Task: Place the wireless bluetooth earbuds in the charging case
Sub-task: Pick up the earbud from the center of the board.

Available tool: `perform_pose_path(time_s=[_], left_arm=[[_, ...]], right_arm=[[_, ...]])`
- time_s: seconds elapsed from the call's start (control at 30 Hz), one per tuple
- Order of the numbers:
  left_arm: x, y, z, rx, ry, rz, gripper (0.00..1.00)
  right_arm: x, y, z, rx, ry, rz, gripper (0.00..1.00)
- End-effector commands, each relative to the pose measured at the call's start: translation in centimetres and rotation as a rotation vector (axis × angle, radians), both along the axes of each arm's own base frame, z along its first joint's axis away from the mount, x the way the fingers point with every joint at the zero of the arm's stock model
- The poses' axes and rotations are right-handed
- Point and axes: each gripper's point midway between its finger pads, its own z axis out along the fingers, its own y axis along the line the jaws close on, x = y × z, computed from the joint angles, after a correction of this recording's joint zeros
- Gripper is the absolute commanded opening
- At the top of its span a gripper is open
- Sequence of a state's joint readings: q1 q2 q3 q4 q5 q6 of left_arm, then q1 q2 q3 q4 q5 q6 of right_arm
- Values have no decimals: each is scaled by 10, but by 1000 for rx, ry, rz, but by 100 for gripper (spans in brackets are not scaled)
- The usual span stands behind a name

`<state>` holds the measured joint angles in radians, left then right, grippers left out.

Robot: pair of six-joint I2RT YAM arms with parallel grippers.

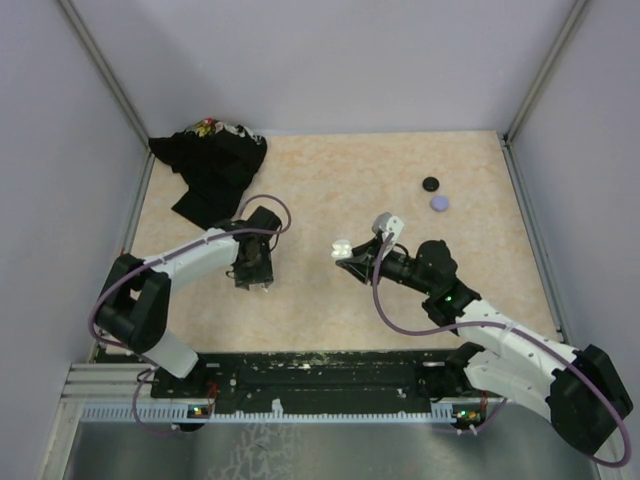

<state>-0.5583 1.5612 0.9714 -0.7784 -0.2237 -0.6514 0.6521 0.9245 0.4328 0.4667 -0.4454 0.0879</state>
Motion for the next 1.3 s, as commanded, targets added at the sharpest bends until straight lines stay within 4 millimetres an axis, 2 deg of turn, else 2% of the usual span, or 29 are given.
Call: perform_pose_path(time_s=[0.0, 0.4, 0.93, 1.27], left_arm=[[18, -11, -3, -33, -26, 24, 52], [20, -17, -21, -36, 26, 2, 39], [22, -29, -27, -79, 49, -47, 37], [12, -23, -30, -58, 78, -54, 26]], right_arm=[[-3, 0, 22, 62, -57, 5, 0], [-2, 0, 20, 61, -54, 1, 0], [-1, 1, 18, 58, -49, 3, 0], [-1, 2, 17, 55, -47, 8, 0]])
